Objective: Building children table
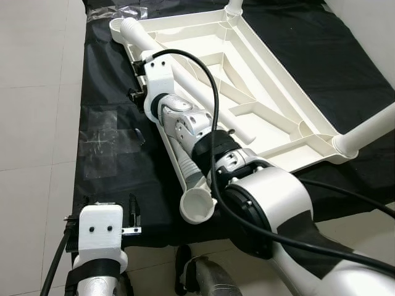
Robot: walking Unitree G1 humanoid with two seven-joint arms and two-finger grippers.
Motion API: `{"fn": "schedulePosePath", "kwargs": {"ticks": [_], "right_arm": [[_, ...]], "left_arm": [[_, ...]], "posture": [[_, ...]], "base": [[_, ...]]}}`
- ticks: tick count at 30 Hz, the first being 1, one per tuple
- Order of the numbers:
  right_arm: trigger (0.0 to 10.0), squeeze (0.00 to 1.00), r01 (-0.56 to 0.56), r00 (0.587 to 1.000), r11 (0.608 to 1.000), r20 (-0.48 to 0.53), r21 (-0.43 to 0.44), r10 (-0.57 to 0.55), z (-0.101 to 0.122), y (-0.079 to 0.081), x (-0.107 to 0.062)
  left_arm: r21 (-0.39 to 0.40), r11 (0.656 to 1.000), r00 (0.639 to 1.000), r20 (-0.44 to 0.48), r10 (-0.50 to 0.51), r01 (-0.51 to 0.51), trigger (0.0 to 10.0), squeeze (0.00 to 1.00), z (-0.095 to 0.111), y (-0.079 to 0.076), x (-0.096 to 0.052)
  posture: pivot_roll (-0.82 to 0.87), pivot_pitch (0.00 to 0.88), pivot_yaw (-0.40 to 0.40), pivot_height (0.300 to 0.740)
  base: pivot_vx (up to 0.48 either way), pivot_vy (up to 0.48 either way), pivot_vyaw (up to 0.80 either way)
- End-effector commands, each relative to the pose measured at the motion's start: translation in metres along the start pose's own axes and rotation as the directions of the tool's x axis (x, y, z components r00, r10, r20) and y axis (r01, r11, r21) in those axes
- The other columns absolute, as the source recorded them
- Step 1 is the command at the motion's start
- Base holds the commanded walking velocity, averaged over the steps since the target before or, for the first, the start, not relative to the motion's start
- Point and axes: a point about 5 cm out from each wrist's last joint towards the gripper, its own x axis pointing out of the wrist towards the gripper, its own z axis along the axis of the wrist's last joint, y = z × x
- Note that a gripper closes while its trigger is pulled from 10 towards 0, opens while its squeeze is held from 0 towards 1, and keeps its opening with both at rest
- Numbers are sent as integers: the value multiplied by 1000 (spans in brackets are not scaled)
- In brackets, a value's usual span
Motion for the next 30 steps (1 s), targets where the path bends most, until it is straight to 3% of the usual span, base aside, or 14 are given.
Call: {"fn": "schedulePosePath", "kwargs": {"ticks": [1, 15, 18, 22, 26, 30], "right_arm": [[10000, 0, -4, 998, 1000, -57, -6, 4, -15, 4, 1], [10000, 0, -169, 964, 978, -229, -122, 138, -41, 20, -1], [10000, 0, -183, 952, 965, -277, -186, 127, -50, 17, -2], [10000, 0, -180, 944, 961, -313, -210, 108, -56, 12, -3], [10000, 0, -110, 946, 985, -319, -134, 62, -58, 3, -4], [10000, 0, -1, 957, 996, -290, 94, 28, -48, 3, -3]], "left_arm": [[-70, 997, 998, -45, -33, 30, 10000, 0, -3, -14, -6], [-69, 997, 999, -43, -24, 21, 10000, 0, -3, -13, -5], [-69, 997, 999, -40, -21, 18, 10000, 0, -3, -13, -5], [-69, 998, 999, -40, -18, 16, 10000, 0, -3, -13, -5], [-69, 998, 999, -38, -12, 9, 10000, 0, -3, -12, -5], [-67, 998, 999, -36, -9, 6, 10000, 0, -3, -13, -5]], "posture": [[-6, 348, -182, 740], [-17, 353, -184, 740], [-17, 353, -184, 740], [-17, 353, -184, 740], [-29, 342, -184, 740], [-25, 336, -185, 740]], "base": [[0, 0, 0], [0, 0, 0], [0, 0, 0], [0, 0, 0], [0, 0, 0], [0, 0, 0]]}}
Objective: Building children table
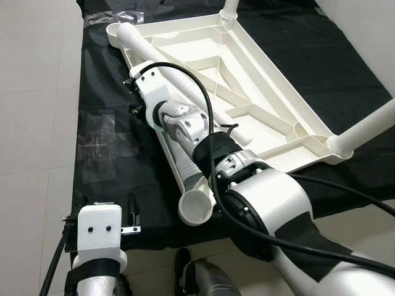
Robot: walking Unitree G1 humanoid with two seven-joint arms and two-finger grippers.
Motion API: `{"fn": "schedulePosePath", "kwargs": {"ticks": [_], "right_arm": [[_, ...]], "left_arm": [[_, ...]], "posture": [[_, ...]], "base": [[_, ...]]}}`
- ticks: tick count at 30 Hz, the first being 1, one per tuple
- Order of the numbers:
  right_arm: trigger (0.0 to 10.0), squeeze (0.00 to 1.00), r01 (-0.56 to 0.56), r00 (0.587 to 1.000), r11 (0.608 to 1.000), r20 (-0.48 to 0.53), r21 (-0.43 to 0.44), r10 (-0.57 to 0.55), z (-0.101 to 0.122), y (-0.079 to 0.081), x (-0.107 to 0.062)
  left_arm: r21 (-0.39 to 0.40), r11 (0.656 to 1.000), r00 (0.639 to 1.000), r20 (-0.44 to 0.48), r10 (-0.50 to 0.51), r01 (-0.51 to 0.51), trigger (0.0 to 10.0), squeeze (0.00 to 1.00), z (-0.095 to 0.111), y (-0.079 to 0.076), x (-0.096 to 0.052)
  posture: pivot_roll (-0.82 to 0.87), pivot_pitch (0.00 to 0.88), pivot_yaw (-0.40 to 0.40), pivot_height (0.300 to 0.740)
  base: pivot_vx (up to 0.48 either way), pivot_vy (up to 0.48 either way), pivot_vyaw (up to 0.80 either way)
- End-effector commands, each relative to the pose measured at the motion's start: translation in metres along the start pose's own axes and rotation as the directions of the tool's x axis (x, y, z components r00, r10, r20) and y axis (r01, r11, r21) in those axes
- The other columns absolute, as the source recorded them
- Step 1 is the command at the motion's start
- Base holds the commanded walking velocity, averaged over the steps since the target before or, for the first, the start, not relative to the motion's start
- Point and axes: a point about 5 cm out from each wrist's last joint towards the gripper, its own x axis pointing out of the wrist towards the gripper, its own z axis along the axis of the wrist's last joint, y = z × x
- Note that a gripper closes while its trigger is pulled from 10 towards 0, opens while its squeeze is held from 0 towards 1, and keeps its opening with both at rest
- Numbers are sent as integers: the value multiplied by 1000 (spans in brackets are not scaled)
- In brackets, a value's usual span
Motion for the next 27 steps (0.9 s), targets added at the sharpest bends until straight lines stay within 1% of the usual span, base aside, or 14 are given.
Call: {"fn": "schedulePosePath", "kwargs": {"ticks": [1, 3, 5, 7, 9, 12, 17, 18, 20, 21, 22, 23, 24, 27], "right_arm": [[10000, 0, 6, 989, 993, -150, 121, 12, -34, 4, 3], [10000, 0, 25, 990, 982, -141, 189, 2, -31, 7, 3], [10000, 0, 34, 990, 978, -140, 207, -5, -30, 8, 3], [10000, 0, 38, 991, 984, -135, 174, -15, -30, 12, 4], [10000, 0, 38, 991, 984, -135, 174, -15, -30, 12, 4], [10000, 0, 15, 990, 994, -139, 109, 1, -33, 19, 4], [10000, 0, 11, 988, 998, -157, 70, 0, -38, 22, 5], [9373, 0, 5, 986, 999, -168, 49, 3, -41, 22, 5], [9490, 0, 3, 983, 999, -182, 41, 4, -44, 22, 5], [9176, 0, -3, 980, 1000, -200, 25, 8, -48, 23, 5], [9176, 0, -4, 979, 1000, -204, 24, 9, -49, 23, 5], [9843, 0, -5, 979, 1000, -205, 24, 9, -49, 23, 5], [10000, 0, 7, 978, 999, -209, 39, 1, -50, 22, 5], [10000, 0, 34, 977, 997, -212, 75, -17, -50, 19, 4]], "left_arm": [[-61, 998, 998, -51, -27, 23, 10000, 0, -4, -13, -6], [-59, 998, 999, -49, -23, 21, 10000, 0, -4, -13, -6], [-58, 998, 999, -49, -23, 20, 10000, 0, -4, -13, -6], [-56, 998, 999, -47, -21, 18, 10000, 0, -3, -12, -6], [-56, 998, 999, -47, -21, 18, 10000, 0, -3, -12, -6], [-53, 998, 999, -42, -16, 14, 10000, 0, -2, -11, -6], [-50, 999, 999, -42, -13, 10, 10000, 0, -2, -10, -7], [-49, 999, 999, -42, -12, 10, 10000, 0, -2, -9, -7], [-50, 999, 999, -42, -12, 9, 10000, 0, -2, -10, -7], [-51, 999, 999, -42, -11, 9, 10000, 0, -2, -10, -7], [-51, 999, 999, -43, -12, 9, 10000, 0, -2, -10, -7], [-51, 999, 999, -43, -12, 9, 10000, 0, -2, -10, -7], [-52, 999, 999, -43, -12, 9, 10000, 0, -2, -10, -8], [-53, 999, 999, -44, -10, 8, 10000, 0, -2, -11, -8]], "posture": [[-25, 336, -185, 740], [-19, 333, -185, 740], [-19, 333, -185, 740], [-15, 333, -187, 740], [-15, 333, -187, 740], [-14, 334, -188, 740], [-17, 336, -189, 740], [-18, 338, -190, 740], [-18, 338, -190, 740], [-19, 340, -189, 740], [-19, 340, -189, 740], [-19, 340, -189, 740], [-25, 345, -191, 740], [-23, 346, -195, 740]], "base": [[0, 0, 0], [0, 0, 0], [0, 0, 0], [0, 0, 0], [0, 0, 0], [0, 0, 0], [0, 0, 0], [0, 0, 0], [0, 0, 0], [0, 0, 0], [0, 0, 0], [0, 0, 0], [0, 0, 0], [0, 0, 0]]}}
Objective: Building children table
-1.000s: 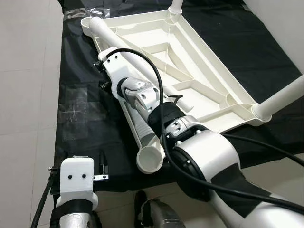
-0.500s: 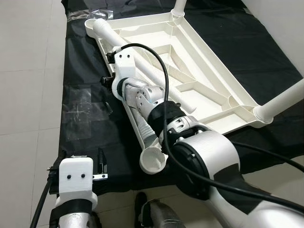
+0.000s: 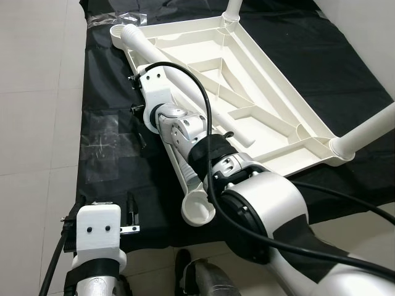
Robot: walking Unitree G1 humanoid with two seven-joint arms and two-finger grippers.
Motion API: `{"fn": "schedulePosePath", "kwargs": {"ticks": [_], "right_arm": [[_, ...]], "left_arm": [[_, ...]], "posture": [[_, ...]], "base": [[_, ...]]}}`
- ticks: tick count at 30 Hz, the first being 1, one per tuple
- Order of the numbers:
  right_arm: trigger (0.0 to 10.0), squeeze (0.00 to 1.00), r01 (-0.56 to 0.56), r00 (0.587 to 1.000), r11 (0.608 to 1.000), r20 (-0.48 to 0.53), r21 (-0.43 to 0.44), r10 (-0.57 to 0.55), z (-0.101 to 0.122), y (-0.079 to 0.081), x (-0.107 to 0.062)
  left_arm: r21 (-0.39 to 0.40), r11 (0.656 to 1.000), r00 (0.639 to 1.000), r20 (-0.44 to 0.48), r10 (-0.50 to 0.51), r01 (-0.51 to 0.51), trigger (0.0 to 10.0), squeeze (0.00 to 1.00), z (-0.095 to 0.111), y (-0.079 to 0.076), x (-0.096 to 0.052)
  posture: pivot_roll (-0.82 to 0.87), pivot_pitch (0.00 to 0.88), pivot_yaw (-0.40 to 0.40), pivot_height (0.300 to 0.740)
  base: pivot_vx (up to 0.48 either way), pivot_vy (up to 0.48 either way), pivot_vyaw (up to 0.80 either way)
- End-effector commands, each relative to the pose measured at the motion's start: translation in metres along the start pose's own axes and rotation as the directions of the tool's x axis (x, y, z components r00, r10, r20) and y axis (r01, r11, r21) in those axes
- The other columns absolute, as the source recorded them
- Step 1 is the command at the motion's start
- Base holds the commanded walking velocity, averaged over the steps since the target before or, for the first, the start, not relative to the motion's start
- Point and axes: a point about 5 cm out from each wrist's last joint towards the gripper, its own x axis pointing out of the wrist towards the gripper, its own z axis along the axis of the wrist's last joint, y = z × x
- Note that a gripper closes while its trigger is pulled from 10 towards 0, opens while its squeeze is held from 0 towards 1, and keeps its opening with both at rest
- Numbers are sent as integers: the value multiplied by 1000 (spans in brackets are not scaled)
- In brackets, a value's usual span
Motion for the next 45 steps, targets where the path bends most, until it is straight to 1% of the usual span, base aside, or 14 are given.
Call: {"fn": "schedulePosePath", "kwargs": {"ticks": [1, 7, 8, 9, 10, 25, 27, 29, 32, 36, 38, 39, 43, 45], "right_arm": [[10000, 0, -7, 983, 998, -180, 69, 19, -43, 7, 4], [10000, 0, -1, 981, 995, -191, 97, 20, -45, 6, 4], [3922, 0, -3, 980, 995, -197, 97, 22, -46, 7, 4], [3922, 0, -3, 980, 995, -197, 97, 22, -46, 7, 4], [0, 0, -5, 979, 995, -201, 96, 24, -48, 7, 4], [0, 0, -41, 977, 999, -209, -1, 40, -50, 0, 4], [0, 0, -103, 969, 993, -230, -59, 86, -52, -3, 3], [0, 0, -132, 968, 980, -232, -151, 95, -46, -19, 2], [0, 0, -158, 963, 973, -244, -166, 115, -43, -28, 0], [0, 0, -237, 948, 949, -265, -210, 179, -26, -59, -9], [0, 0, -266, 940, 938, -273, -220, 202, -23, -64, -12], [0, 0, -350, 912, 904, -309, -246, 269, -20, -72, -16], [0, 0, -374, 902, 887, -330, -271, 279, -20, -76, -18], [0, 0, -437, 868, 843, -392, -314, 304, -23, -89, -24]], "left_arm": [[-55, 998, 999, -45, -25, 22, 10000, 0, -2, -12, -8], [-55, 998, 999, -44, -20, 18, 10000, 0, -1, -11, -7], [-54, 998, 999, -44, -18, 16, 10000, 0, -1, -10, -8], [-54, 998, 999, -44, -18, 16, 10000, 0, -1, -10, -8], [-53, 998, 999, -44, -16, 14, 10000, 0, -1, -10, -8], [-48, 999, 999, -41, -3, 1, 10000, 0, -1, -7, -7], [-45, 999, 999, -39, 1, -3, 10000, 0, -1, -6, -7], [-43, 999, 999, -36, 7, -8, 10000, 0, -1, -5, -6], [-41, 999, 999, -34, 7, -8, 10000, 0, -1, -5, -5], [-37, 999, 1000, -27, 1, -2, 10000, 0, -2, -5, -2], [-36, 999, 1000, -24, -1, 0, 10000, 0, -2, -5, 0], [-34, 999, 1000, -18, -2, 1, 10000, 0, -1, -4, 2], [-32, 999, 1000, -16, -2, 2, 10000, 0, -1, -4, 2], [-26, 1000, 1000, -12, -4, 3, 10000, 0, -1, -2, 3]], "posture": [[-23, 346, -195, 740], [-22, 348, -197, 740], [-25, 352, -197, 740], [-25, 352, -197, 740], [-25, 352, -197, 740], [-25, 356, -201, 740], [-25, 356, -201, 740], [-23, 351, -199, 740], [-23, 351, -199, 740], [-30, 338, -183, 740], [-29, 336, -181, 740], [-27, 331, -175, 740], [-26, 330, -172, 740], [-21, 327, -164, 740]], "base": [[0, 0, 0], [0, 0, 0], [0, 0, 0], [0, 0, 0], [0, 0, 0], [0, 0, 0], [0, 0, 0], [0, 0, 0], [0, 0, 0], [0, 0, 0], [0, 0, 0], [0, 0, 0], [0, 0, 0], [0, 0, 0]]}}
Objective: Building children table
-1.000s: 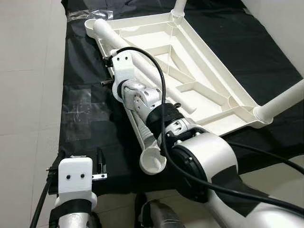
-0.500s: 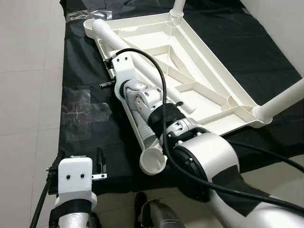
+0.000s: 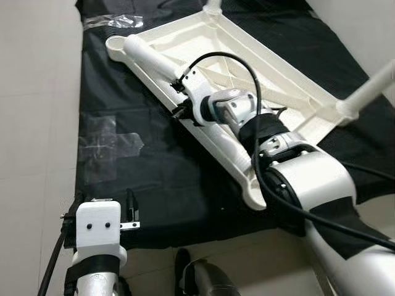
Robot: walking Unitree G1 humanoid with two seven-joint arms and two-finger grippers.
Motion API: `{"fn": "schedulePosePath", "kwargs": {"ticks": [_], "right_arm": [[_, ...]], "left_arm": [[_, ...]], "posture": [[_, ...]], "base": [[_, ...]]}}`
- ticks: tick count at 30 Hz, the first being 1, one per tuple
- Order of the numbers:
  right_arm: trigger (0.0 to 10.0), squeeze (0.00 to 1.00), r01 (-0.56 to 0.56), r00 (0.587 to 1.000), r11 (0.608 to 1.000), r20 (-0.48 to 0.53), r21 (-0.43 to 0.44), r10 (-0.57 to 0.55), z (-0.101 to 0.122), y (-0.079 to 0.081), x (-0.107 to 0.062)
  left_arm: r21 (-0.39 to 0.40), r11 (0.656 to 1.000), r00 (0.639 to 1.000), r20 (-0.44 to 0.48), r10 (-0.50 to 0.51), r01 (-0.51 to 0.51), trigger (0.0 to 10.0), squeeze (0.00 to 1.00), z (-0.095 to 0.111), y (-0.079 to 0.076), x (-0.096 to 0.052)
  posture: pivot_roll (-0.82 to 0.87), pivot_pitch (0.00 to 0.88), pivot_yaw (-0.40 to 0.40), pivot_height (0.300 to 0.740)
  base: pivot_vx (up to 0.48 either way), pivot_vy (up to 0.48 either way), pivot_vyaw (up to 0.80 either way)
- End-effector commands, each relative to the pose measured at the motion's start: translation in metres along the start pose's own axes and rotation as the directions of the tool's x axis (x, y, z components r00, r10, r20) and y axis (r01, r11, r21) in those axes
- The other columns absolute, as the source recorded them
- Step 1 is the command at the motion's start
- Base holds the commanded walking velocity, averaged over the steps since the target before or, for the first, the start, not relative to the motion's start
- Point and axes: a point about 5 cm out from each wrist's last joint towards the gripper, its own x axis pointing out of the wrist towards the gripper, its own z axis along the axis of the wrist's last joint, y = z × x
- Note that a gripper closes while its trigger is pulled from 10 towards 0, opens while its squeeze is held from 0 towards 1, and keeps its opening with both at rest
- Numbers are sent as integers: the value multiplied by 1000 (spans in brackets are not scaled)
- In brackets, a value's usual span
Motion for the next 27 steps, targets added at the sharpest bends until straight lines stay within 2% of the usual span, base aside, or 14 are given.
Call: {"fn": "schedulePosePath", "kwargs": {"ticks": [1, 5, 9, 10, 11, 14, 16, 20, 21, 22, 25, 27], "right_arm": [[0, 0, -148, 983, 989, -107, -3, 147, -26, 15, 11], [0, 0, -265, 947, 957, -221, -115, 235, -46, -1, -4], [0, 0, -328, 919, 934, -275, -140, 282, -55, -7, -11], [0, 0, -402, 882, 897, -343, -185, 324, -64, -14, -21], [0, 0, -402, 882, 897, -343, -185, 324, -64, -14, -21], [0, 0, -458, 846, 862, -404, -218, 347, -73, -21, -30], [0, 0, -465, 841, 856, -414, -224, 349, -74, -22, -32], [0, 0, -543, 777, 799, -514, -257, 363, -88, -32, -47], [0, 0, -543, 777, 799, -514, -257, 363, -88, -32, -47], [0, 0, -579, 751, 776, -534, -250, 388, -92, -35, -54], [0, 0, -589, 743, 768, -542, -250, 393, -94, -37, -56], [0, 0, -627, 711, 734, -575, -261, 404, -98, -39, -62]], "left_arm": [[-20, 1000, 999, -42, 4, -4, 10000, 0, -5, -2, -1], [-10, 1000, 999, -37, -1, 1, 10000, 0, -5, 0, 0], [-7, 1000, 999, -34, -5, 4, 10000, 0, -5, 0, 1], [-4, 1000, 999, -32, -7, 7, 10000, 0, -5, 1, 2], [-4, 1000, 999, -32, -7, 7, 10000, 0, -5, 1, 2], [-2, 1000, 999, -31, -9, 9, 10000, 0, -4, 1, 2], [-2, 1000, 999, -31, -10, 10, 10000, 0, -4, 1, 2], [1, 1000, 999, -29, -15, 15, 10000, 0, -4, 1, 2], [1, 1000, 999, -29, -15, 15, 10000, 0, -4, 1, 2], [2, 1000, 999, -31, -15, 15, 10000, 0, -4, 1, 2], [2, 1000, 999, -31, -16, 16, 10000, 0, -4, 1, 2], [3, 1000, 999, -30, -19, 19, 10000, 0, -4, 1, 2]], "posture": [[-21, 327, -164, 740], [-14, 323, -155, 740], [-13, 322, -152, 740], [-11, 321, -146, 740], [-11, 321, -146, 740], [-10, 321, -142, 740], [-10, 321, -142, 740], [-9, 323, -140, 740], [-9, 323, -140, 740], [-9, 323, -140, 740], [-9, 323, -140, 740], [-10, 324, -138, 740]], "base": [[0, 0, 0], [0, 0, 0], [0, 0, 0], [0, 0, 0], [0, 0, 0], [0, 0, 0], [0, 0, 0], [0, 0, 0], [0, 0, 0], [0, 0, 0], [0, 0, 0], [0, 0, 0]]}}
